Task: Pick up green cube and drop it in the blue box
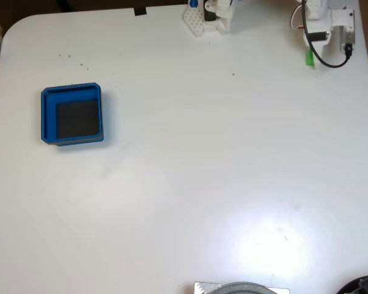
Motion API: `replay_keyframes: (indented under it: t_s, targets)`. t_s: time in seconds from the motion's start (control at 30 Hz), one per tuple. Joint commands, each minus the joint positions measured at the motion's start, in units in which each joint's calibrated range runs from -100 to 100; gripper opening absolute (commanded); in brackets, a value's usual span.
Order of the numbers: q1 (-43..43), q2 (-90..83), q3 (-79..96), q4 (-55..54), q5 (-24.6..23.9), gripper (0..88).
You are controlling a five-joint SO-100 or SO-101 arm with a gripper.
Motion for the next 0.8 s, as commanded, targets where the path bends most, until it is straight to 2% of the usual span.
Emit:
replay_keyframes:
  t_s: [0.0,0.77]
  targets:
    - [0.2,-0.8,-3.3,-1.1,0.0,32.9]
    - [0.2,-0.4,-1.6,-0.2,-0.2,32.9]
